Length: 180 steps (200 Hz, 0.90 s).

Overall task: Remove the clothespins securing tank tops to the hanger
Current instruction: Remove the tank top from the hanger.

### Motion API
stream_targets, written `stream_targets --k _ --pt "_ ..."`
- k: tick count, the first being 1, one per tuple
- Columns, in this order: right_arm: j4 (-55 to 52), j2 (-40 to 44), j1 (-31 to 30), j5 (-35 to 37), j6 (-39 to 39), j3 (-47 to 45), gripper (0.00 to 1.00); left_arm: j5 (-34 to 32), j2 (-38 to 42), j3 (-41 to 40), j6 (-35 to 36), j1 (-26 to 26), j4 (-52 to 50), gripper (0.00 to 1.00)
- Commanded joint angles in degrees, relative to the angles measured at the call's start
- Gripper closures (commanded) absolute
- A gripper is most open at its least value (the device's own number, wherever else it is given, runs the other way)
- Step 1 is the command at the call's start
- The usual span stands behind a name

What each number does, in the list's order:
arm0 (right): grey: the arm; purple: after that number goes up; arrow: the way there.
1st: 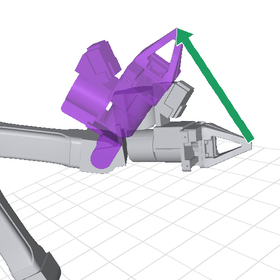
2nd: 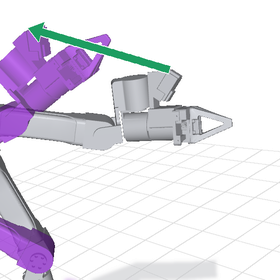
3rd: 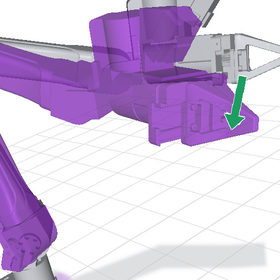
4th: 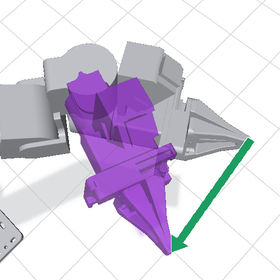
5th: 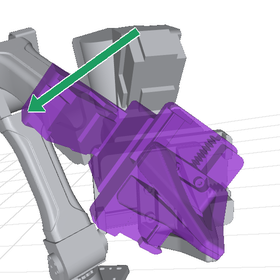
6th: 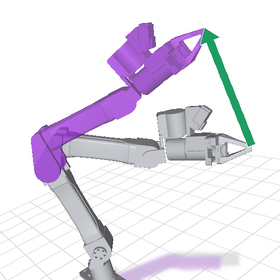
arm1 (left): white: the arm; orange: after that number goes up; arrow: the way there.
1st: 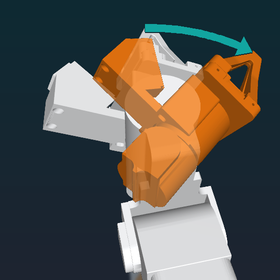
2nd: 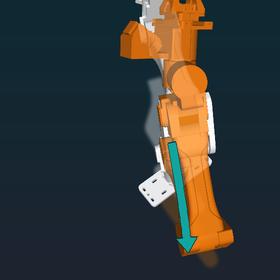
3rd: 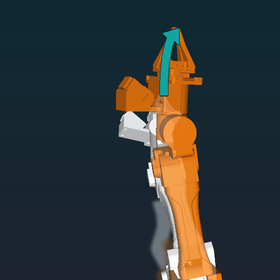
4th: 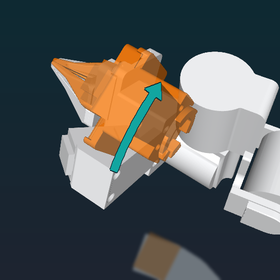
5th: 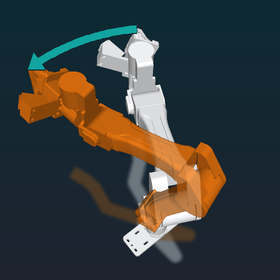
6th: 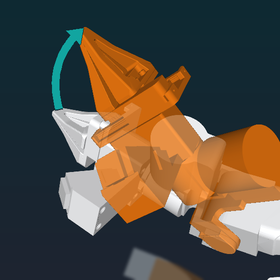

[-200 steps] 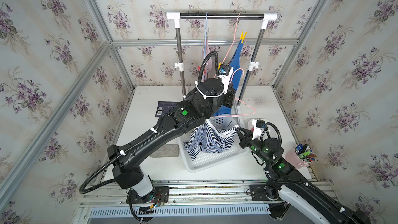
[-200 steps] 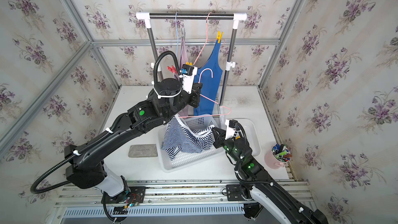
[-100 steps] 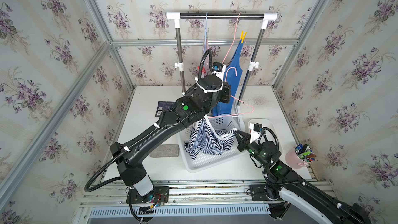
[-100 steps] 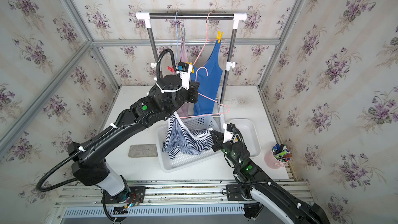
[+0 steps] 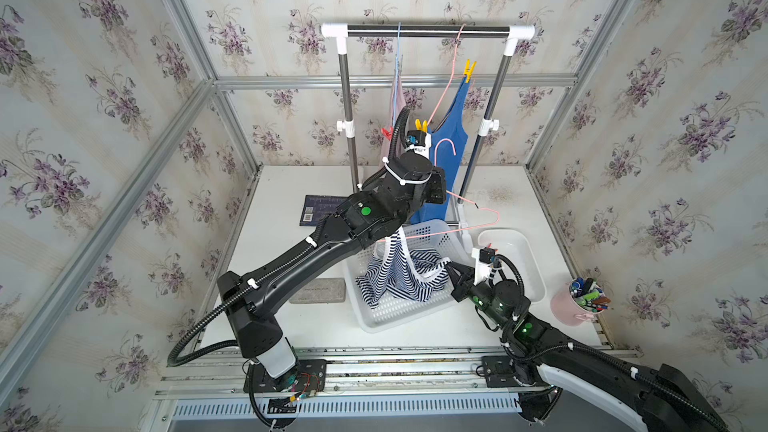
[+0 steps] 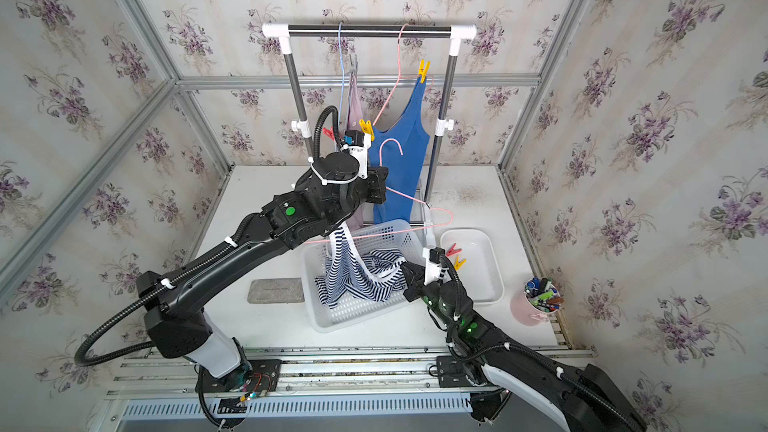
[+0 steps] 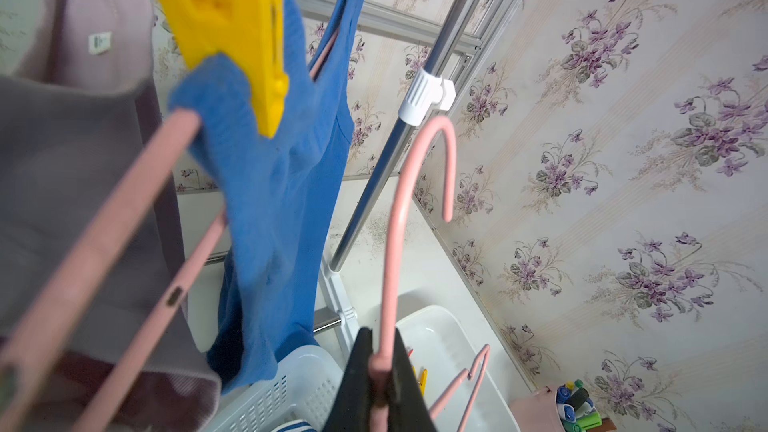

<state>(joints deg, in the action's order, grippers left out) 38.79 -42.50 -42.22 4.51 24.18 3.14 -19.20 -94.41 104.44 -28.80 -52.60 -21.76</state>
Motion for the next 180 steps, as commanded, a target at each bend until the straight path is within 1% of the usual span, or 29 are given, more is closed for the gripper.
stream_targets --k 1,32,45,54,70,84,99,118,131,142,180 --pt "0.1 2.6 -0.1 2.0 -2.7 -0.1 0.83 0.7 1.3 -1.7 -2.8 0.2 4.6 1.00" --pt "-1.8 8.0 -0.1 1.0 -5.5 -0.1 0.60 0.8 2.4 -4.0 -3.3 0.2 6.6 1.00" --pt "-3.2 9.1 -0.1 0.3 -6.4 0.4 0.52 1.1 2.6 -4.6 -3.5 0.2 7.7 1.00" --pt "-4.0 9.6 -0.1 -0.6 -7.0 1.0 0.50 1.2 2.7 -5.2 -3.6 0.3 8.7 1.00" --pt "-4.9 10.9 -0.3 -2.5 -7.8 2.0 0.48 1.5 3.2 -6.5 -3.2 0.3 11.5 1.00" --pt "-3.3 12.7 -1.4 -3.6 -8.5 2.4 0.47 1.7 3.3 -7.3 -2.9 0.2 13.5 1.00" --pt "-2.1 13.3 -4.5 -3.2 -10.5 3.9 0.46 2.1 2.8 -6.8 -2.7 0.2 14.3 1.00" --pt "-2.7 12.6 -9.8 0.4 -14.5 7.4 0.46 2.3 1.9 -5.9 -2.7 0.3 14.7 1.00" --pt "-2.2 11.4 -12.6 2.6 -16.7 9.4 0.46 3.0 1.4 -5.4 -3.1 0.4 15.0 1.00" --pt "-0.7 10.1 -13.9 2.7 -17.5 10.8 0.46 3.7 1.3 -5.6 -3.7 0.5 15.9 1.00" --pt "6.0 1.7 -15.7 1.8 -19.1 15.1 0.46 4.9 1.4 -6.1 -4.9 0.6 17.8 1.00"
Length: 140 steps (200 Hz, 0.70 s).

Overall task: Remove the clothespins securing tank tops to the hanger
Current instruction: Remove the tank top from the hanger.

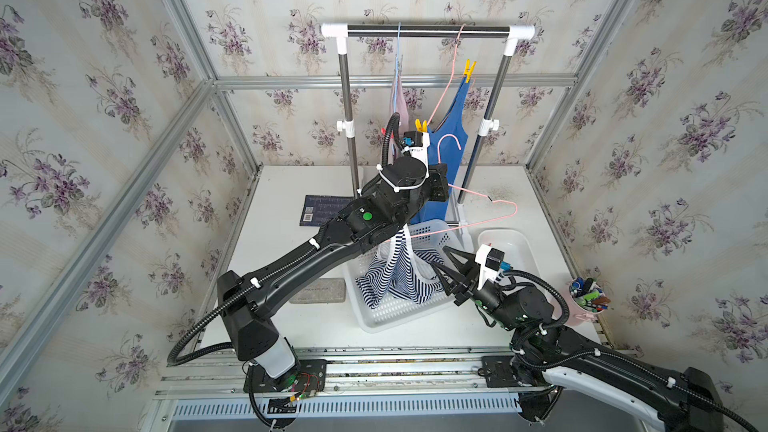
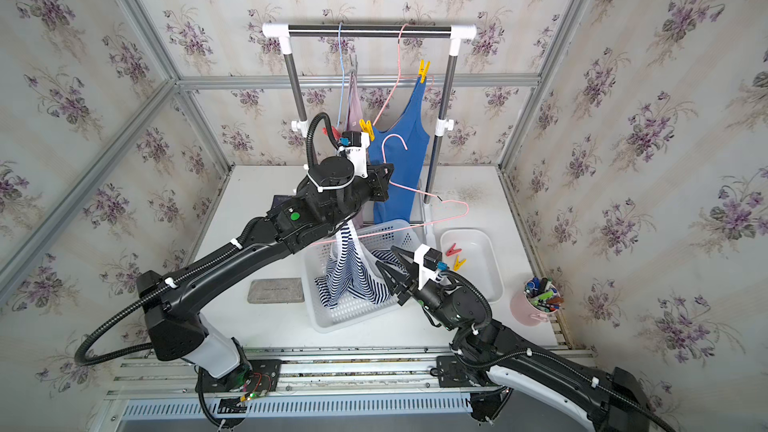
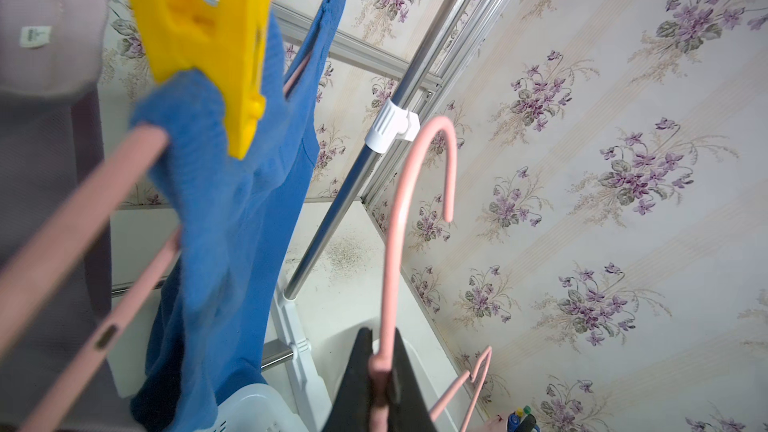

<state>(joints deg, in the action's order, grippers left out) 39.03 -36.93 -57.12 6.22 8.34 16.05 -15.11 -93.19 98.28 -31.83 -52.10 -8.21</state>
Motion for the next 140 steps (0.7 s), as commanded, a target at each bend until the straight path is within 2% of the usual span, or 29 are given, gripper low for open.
stream_targets --k 1,32,103,122,140 --pt "5.9 -4.1 -0.9 0.1 -3.3 2.3 0.46 0.8 0.1 0.1 -1.8 0.1 4.2 1.00" --pt "10.0 -9.4 -3.0 0.3 -5.1 4.4 0.45 0.9 0.4 -0.2 -1.9 0.1 4.7 1.00" --pt "10.4 -16.7 -4.3 -0.8 -3.3 8.1 0.45 0.5 1.4 -1.5 -1.9 0.1 4.7 1.00" --pt "10.0 -19.1 -5.0 -0.7 -3.2 9.0 0.47 0.7 1.8 -1.7 -1.9 0.1 4.7 1.00" --pt "10.0 -20.5 -5.3 1.6 -3.2 9.2 0.53 0.7 2.2 -1.9 -1.9 0.1 4.7 1.00"
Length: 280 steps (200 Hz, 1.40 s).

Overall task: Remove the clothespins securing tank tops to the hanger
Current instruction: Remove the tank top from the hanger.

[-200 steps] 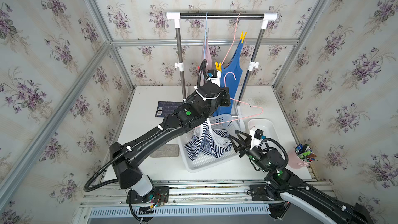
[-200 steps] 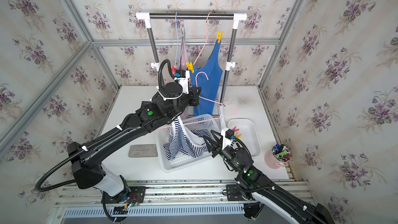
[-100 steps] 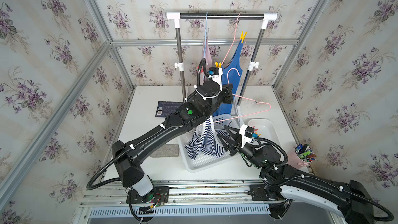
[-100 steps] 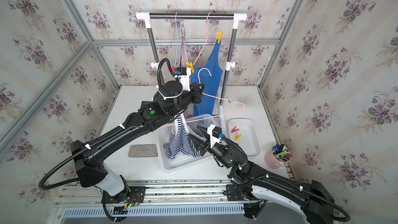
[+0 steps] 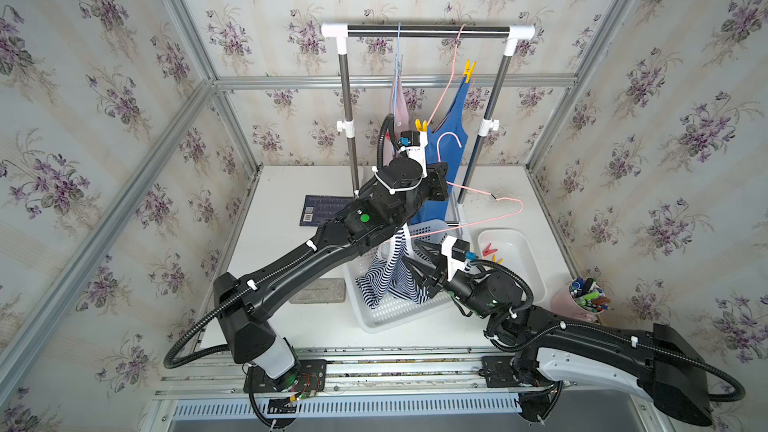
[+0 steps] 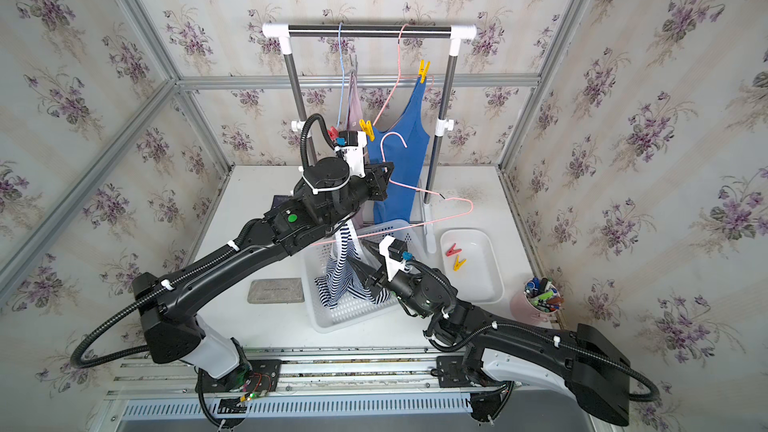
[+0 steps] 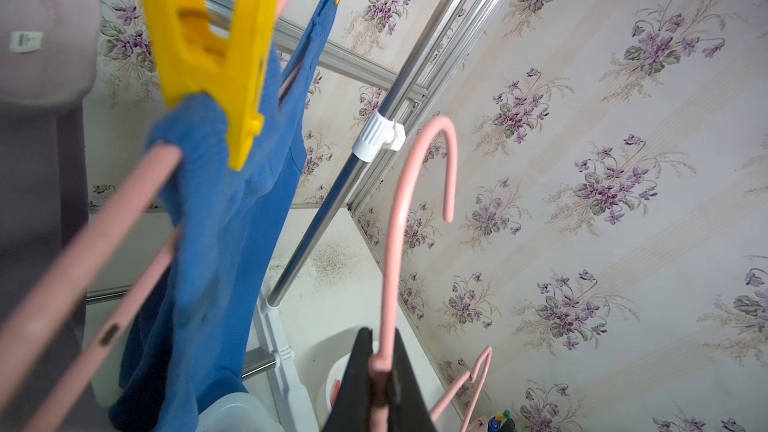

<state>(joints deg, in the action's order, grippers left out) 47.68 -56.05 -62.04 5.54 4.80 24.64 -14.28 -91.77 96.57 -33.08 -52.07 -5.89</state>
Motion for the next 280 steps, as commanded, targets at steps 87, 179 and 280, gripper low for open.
stream_targets --k 87,179,280 --pt "-0.1 -1.8 -1.4 1.5 0.9 1.6 0.99 0.6 1.0 -1.3 -0.3 0.1 2.6 1.00" --pt "-3.1 -2.1 -1.4 9.3 1.6 1.1 0.59 1.2 1.1 -1.9 0.7 -0.4 3.7 1.00" --pt "0.7 -9.1 -5.1 1.4 -0.8 6.7 1.00 -0.5 0.0 -1.7 1.8 -0.6 4.6 1.00"
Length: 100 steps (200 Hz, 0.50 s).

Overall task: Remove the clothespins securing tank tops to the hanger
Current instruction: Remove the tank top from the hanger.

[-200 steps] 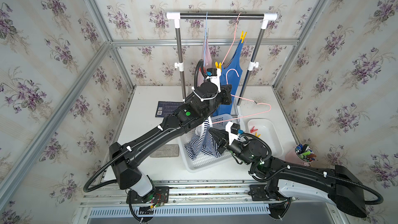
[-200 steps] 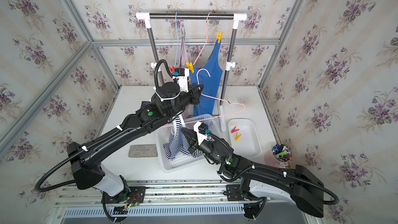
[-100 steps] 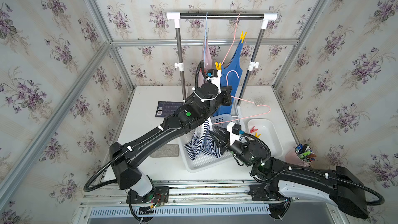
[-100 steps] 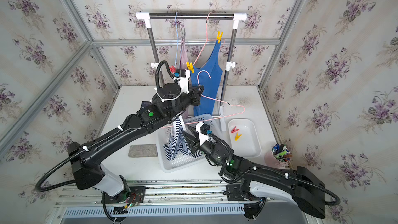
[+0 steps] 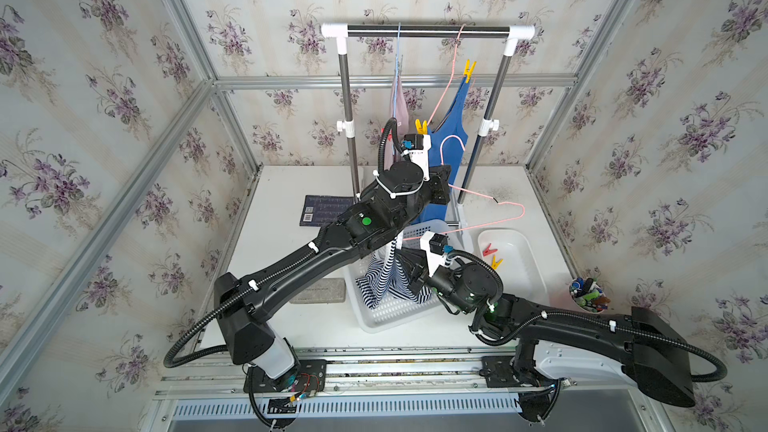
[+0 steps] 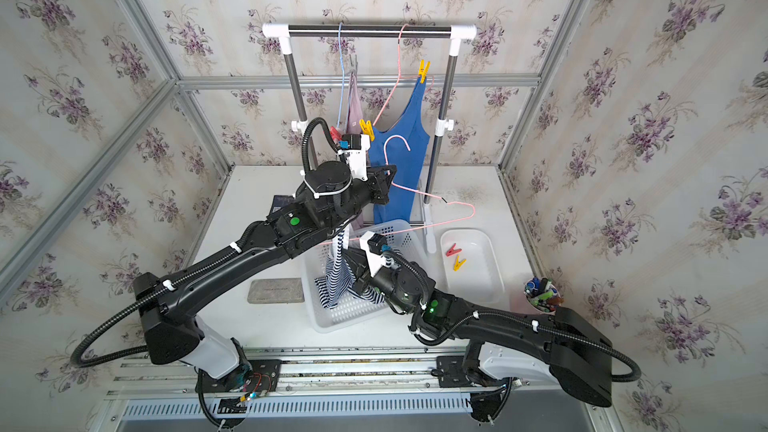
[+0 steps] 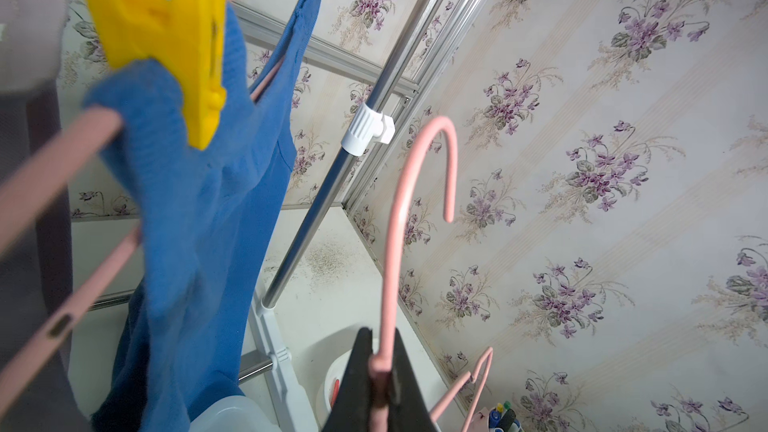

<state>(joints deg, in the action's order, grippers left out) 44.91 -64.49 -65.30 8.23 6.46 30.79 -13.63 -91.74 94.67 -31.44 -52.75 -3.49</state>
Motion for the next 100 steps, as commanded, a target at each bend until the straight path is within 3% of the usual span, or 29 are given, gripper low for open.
stream_targets --k 1,74,100 --pt "3.6 -0.7 -1.9 -1.4 -2.6 0.6 1.00 -1.1 -0.1 0.2 0.1 0.0 2.2 1.00" --pt "4.6 -8.9 -4.6 -3.6 -5.1 4.3 1.00 1.2 -0.3 0.5 -2.5 0.9 2.7 1.00" --pt "10.0 -10.1 -4.7 -3.1 -6.6 4.5 1.00 2.3 -0.3 -0.6 -4.3 1.1 3.9 1.00"
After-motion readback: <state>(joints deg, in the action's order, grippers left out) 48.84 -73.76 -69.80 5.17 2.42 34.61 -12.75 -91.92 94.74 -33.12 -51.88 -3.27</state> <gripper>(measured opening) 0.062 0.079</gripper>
